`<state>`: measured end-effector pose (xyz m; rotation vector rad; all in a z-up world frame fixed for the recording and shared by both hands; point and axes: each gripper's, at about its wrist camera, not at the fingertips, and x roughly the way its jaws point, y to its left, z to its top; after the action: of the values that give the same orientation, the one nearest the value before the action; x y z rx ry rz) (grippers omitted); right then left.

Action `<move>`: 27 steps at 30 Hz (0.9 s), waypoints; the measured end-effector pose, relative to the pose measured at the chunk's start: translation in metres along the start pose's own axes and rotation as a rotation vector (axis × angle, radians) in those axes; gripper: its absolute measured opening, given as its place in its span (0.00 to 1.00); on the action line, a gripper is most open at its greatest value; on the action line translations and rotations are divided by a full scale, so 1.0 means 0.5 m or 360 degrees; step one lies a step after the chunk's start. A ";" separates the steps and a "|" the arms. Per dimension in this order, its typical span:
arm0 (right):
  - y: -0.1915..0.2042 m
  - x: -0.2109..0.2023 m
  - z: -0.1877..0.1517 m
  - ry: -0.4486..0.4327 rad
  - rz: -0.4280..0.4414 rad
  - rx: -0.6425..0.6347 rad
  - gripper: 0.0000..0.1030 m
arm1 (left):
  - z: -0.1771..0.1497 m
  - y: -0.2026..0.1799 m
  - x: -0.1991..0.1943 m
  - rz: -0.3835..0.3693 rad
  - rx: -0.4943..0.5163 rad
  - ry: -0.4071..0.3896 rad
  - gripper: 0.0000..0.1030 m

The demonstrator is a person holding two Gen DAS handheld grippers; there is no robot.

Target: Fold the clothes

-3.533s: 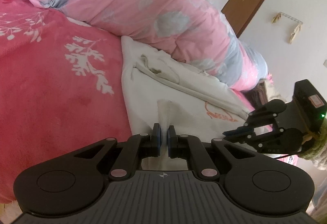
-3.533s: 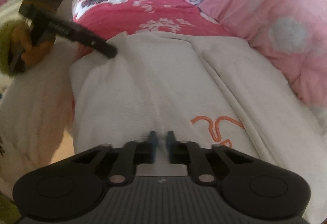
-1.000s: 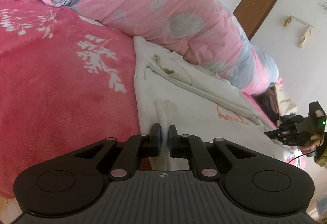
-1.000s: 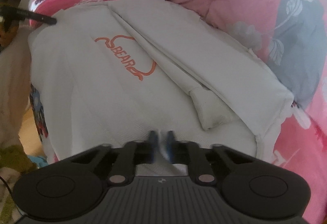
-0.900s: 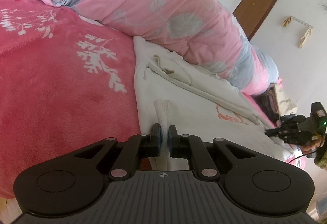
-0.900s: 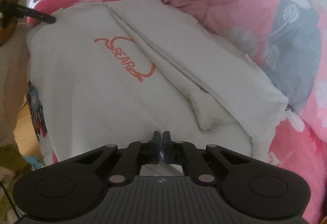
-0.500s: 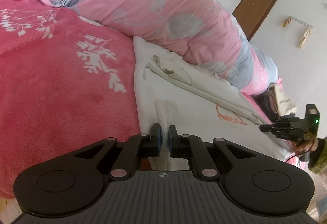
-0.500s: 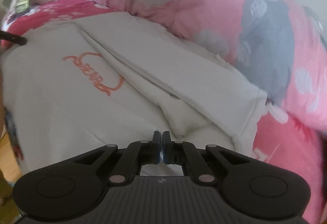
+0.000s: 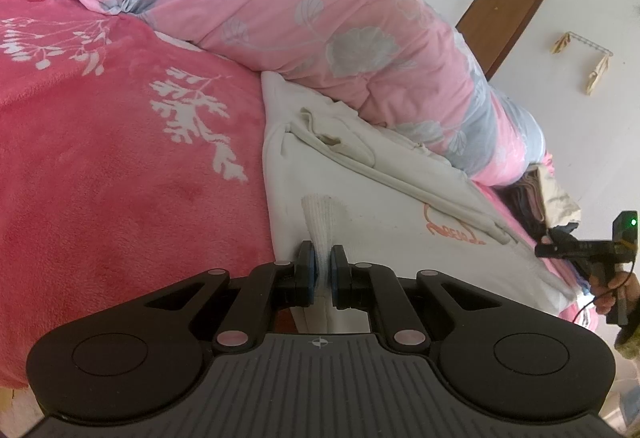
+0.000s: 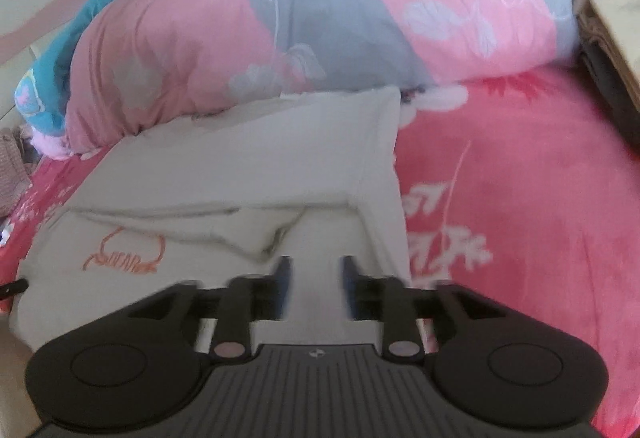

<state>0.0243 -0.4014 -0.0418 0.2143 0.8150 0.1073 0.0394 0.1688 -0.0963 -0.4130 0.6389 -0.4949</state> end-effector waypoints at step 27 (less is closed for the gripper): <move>-0.084 0.037 -0.058 -0.0095 0.0199 0.0540 0.04 | 0.003 0.002 0.004 0.0001 -0.0006 0.0005 0.08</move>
<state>0.0161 -0.4345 -0.0839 0.5865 0.7569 0.0794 0.0422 0.1685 -0.0966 -0.4156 0.6431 -0.4942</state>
